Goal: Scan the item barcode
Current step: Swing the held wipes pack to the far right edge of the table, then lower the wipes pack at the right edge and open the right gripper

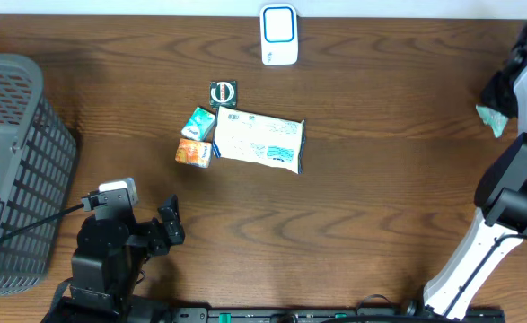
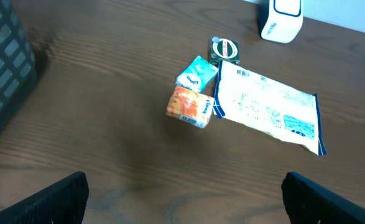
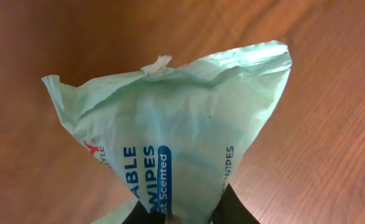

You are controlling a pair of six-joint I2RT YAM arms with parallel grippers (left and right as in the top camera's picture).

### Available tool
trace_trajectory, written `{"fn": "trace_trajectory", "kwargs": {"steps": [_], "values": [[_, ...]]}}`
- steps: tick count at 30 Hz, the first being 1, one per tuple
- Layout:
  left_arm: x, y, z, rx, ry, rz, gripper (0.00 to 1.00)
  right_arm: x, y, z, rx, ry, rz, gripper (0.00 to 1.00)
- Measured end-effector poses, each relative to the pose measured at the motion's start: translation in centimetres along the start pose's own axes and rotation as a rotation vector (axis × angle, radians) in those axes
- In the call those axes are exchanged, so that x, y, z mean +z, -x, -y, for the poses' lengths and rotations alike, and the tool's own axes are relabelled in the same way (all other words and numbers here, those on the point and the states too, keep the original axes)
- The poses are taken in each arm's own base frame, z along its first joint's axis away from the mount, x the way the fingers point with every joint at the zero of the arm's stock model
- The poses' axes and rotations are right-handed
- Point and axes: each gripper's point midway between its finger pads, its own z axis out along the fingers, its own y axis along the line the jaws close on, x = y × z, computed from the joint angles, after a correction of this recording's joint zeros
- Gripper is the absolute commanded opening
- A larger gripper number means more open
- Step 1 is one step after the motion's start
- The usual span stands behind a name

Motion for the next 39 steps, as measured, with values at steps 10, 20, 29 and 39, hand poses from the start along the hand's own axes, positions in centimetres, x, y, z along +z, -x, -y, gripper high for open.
{"fn": "trace_trajectory", "kwargs": {"steps": [10, 20, 29, 39], "values": [[0.0, 0.0, 0.0, 0.0, 0.0, 0.0, 0.98, 2.9, -1.0, 5.7, 0.078, -0.058, -0.074, 0.2], [0.0, 0.0, 0.0, 0.0, 0.0, 0.0, 0.98, 3.8, -0.7, 11.5, 0.083, -0.175, -0.086, 0.3], [0.0, 0.0, 0.0, 0.0, 0.0, 0.0, 0.98, 4.1, -1.2, 9.9, 0.086, -0.043, -0.12, 0.02], [0.0, 0.0, 0.0, 0.0, 0.0, 0.0, 0.98, 2.5, -7.2, 7.7, 0.085, 0.091, -0.389, 0.02]]}}
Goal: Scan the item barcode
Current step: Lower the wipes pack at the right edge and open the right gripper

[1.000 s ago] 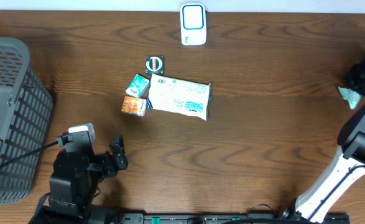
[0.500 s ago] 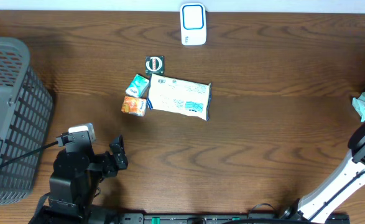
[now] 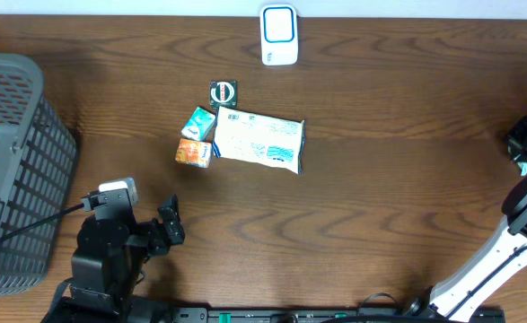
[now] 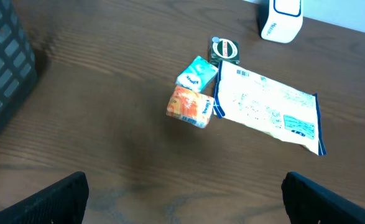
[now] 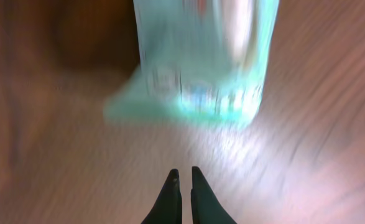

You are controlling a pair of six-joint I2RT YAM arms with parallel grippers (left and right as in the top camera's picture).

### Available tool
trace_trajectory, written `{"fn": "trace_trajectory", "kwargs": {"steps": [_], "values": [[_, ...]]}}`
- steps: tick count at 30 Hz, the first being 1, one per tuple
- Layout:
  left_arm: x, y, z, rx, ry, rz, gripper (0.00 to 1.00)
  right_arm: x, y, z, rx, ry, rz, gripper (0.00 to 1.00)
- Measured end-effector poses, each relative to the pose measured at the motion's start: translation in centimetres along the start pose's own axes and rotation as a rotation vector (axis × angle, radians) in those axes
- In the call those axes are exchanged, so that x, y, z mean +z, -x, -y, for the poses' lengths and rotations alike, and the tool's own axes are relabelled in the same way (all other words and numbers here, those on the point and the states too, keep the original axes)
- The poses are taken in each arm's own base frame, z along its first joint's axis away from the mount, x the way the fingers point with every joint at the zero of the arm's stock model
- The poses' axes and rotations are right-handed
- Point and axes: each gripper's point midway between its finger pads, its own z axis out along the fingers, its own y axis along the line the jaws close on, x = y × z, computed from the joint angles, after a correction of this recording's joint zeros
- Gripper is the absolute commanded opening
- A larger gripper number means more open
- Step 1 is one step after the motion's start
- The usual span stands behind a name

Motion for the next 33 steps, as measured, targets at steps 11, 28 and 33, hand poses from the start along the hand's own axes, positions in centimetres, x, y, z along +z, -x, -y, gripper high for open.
{"fn": "trace_trajectory", "kwargs": {"steps": [11, 28, 33], "values": [[0.0, 0.0, 0.0, 0.0, 0.0, 0.0, 0.98, 0.4, 0.1, 0.1, 0.062, -0.01, 0.009, 0.05], [0.0, 0.0, 0.0, 0.0, 0.0, 0.0, 0.98, 3.5, 5.1, -0.6, 0.08, 0.017, 0.276, 0.07], [0.0, 0.0, 0.0, 0.0, 0.0, 0.0, 0.98, 3.0, 6.5, -0.2, 0.052, 0.004, 0.324, 0.11]]}}
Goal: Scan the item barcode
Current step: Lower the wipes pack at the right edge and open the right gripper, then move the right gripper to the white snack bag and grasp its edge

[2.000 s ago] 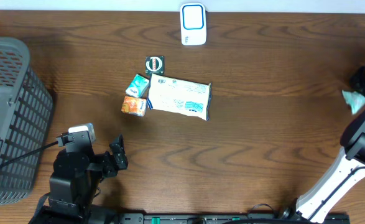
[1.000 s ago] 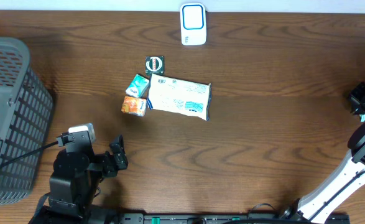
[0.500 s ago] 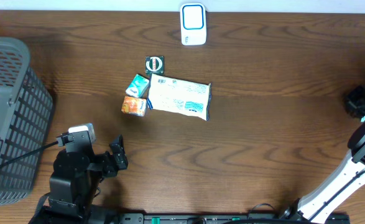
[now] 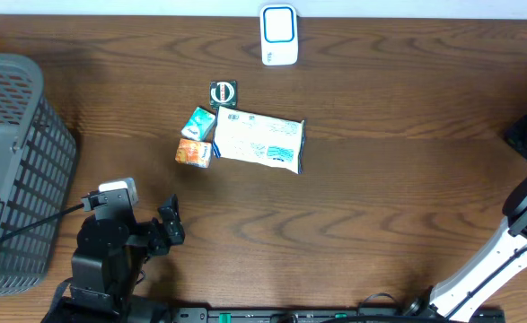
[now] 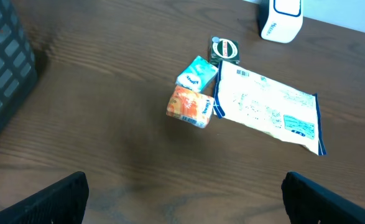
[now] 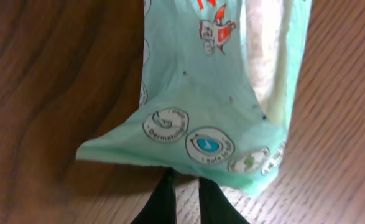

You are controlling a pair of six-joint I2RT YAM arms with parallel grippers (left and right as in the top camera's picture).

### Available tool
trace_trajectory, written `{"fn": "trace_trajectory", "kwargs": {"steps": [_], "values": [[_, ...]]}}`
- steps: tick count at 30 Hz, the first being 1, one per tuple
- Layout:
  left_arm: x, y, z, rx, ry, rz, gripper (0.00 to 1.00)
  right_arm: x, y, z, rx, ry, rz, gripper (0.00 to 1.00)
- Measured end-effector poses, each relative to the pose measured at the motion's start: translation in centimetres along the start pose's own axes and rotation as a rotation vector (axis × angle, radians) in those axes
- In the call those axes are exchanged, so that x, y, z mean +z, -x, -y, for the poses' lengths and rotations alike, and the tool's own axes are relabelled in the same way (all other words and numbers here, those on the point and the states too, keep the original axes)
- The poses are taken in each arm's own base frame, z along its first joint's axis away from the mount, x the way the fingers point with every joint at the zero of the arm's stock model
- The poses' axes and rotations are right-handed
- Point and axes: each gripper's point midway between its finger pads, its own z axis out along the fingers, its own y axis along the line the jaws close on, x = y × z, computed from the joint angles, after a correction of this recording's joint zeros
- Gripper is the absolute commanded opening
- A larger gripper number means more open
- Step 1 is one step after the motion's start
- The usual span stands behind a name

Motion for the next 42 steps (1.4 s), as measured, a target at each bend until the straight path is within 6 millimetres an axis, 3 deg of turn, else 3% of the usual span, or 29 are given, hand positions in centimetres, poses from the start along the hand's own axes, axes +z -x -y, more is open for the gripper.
{"fn": "trace_trajectory", "kwargs": {"steps": [4, 9, 12, 16, 20, 24, 29, 36, 42], "values": [[0.0, 0.0, 0.0, 0.0, 0.0, 0.0, 0.98, -1.8, 3.0, -0.1, 0.006, 0.029, 0.049, 0.18], [0.0, 0.0, 0.0, 0.0, 0.0, 0.0, 0.98, -6.0, 7.1, -1.9, 0.011, 0.145, 0.133, 0.29], [0.0, 0.0, 0.0, 0.0, 0.0, 0.0, 0.97, -8.4, 7.4, -4.1, -0.003, 0.277, 0.128, 0.49], [0.0, 0.0, 0.0, 0.0, 0.0, 0.0, 0.98, -12.2, 5.6, -8.9, -0.045, 0.572, 0.049, 0.69], [0.0, 0.0, 0.0, 0.0, 0.0, 0.0, 0.98, -15.8, 1.6, -14.2, -0.12, 0.836, -0.093, 0.75], [0.0, 0.0, 0.0, 0.0, 0.0, 0.0, 0.97, -17.9, -4.0, -19.8, -0.282, 0.952, -0.205, 0.89], [0.0, 0.0, 0.0, 0.0, 0.0, 0.0, 0.98, -18.0, -14.0, -26.4, -0.526, 0.935, -0.329, 0.94], [0.0, 0.0, 0.0, 0.0, 0.0, 0.0, 0.97, -17.6, -25.1, -32.3, -0.781, 0.946, -0.367, 0.95], [0.0, 0.0, 0.0, 0.0, 0.0, 0.0, 0.98, -18.7, -31.4, -34.7, -0.858, 0.951, -0.41, 0.92]]}}
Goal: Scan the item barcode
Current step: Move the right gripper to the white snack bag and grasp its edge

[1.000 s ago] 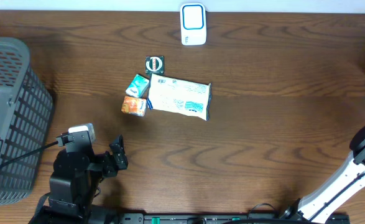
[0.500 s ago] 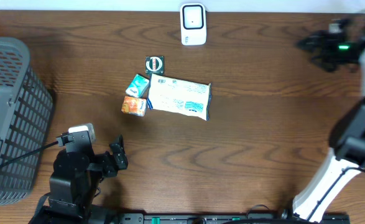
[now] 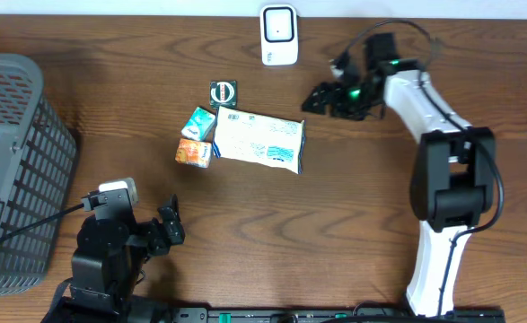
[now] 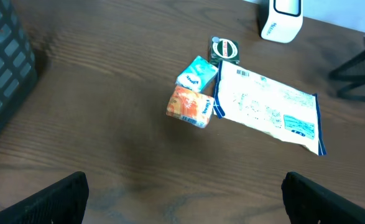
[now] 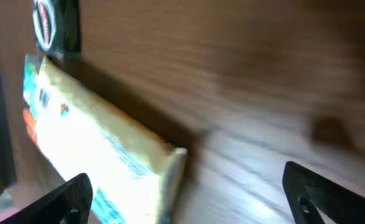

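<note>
Mid-table lie a white flat packet (image 3: 259, 140), a teal box (image 3: 198, 122), an orange box (image 3: 193, 152) and a dark round-label packet (image 3: 223, 92). The white scanner (image 3: 279, 34) stands at the far edge. My right gripper (image 3: 315, 97) hovers open just right of the white packet (image 5: 95, 149), nothing between its fingers (image 5: 322, 194); this view is blurred. My left gripper (image 4: 185, 208) rests open near the front edge, well short of the orange box (image 4: 190, 107) and white packet (image 4: 269, 109).
A grey mesh basket (image 3: 12, 170) stands at the left edge. A green wipes packet lies at the far right edge of the table. The right arm reaches across the back right of the table.
My right gripper was at the far right edge, fingers close together by the green wipes packet. Now it is open beside the white packet, and the wipes packet lies at the right edge.
At first my right gripper held the green wipes packet above the table at the far right. Then the packet lay on the table with the shut fingers just off it, then at its edge. Now the gripper is open mid-table. My left arm has stayed still.
</note>
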You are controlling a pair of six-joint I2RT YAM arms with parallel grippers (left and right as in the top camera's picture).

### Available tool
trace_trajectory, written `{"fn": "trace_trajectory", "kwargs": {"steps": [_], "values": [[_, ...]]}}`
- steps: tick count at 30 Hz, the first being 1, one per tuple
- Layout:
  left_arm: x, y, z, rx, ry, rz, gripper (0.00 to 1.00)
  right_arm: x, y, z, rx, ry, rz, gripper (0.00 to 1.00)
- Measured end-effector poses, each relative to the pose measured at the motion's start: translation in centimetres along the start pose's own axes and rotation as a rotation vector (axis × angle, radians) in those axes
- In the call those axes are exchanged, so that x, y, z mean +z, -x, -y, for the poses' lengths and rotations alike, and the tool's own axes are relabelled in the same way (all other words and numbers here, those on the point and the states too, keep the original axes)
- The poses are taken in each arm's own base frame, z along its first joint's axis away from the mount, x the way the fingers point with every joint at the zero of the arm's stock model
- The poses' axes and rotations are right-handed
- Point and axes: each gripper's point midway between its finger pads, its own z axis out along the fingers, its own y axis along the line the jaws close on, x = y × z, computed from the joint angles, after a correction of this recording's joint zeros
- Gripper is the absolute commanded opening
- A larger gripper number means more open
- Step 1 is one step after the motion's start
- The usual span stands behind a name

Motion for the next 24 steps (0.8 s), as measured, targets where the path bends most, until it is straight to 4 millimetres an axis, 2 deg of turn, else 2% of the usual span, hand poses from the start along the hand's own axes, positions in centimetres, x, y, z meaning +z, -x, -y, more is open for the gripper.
{"fn": "trace_trajectory", "kwargs": {"steps": [5, 9, 12, 18, 22, 24], "values": [[0.0, 0.0, 0.0, 0.0, 0.0, 0.0, 0.98, 2.4, -2.0, -2.3, -0.02, -0.002, -0.059, 0.94], [0.0, 0.0, 0.0, 0.0, 0.0, 0.0, 0.98, 4.0, -4.1, -2.5, -0.001, -0.06, -0.112, 0.94], [0.0, 0.0, 0.0, 0.0, 0.0, 0.0, 0.98, 4.1, -4.5, -2.6, 0.004, -0.072, -0.112, 0.9], [0.0, 0.0, 0.0, 0.0, 0.0, 0.0, 0.98, 4.4, -6.5, -2.3, 0.038, -0.066, -0.142, 0.65], [0.0, 0.0, 0.0, 0.0, 0.0, 0.0, 0.98, 4.9, -7.3, -2.6, 0.037, -0.036, -0.145, 0.54], [0.0, 0.0, 0.0, 0.0, 0.0, 0.0, 0.97, 5.3, -7.5, -2.9, 0.025, -0.01, -0.134, 0.42]]}}
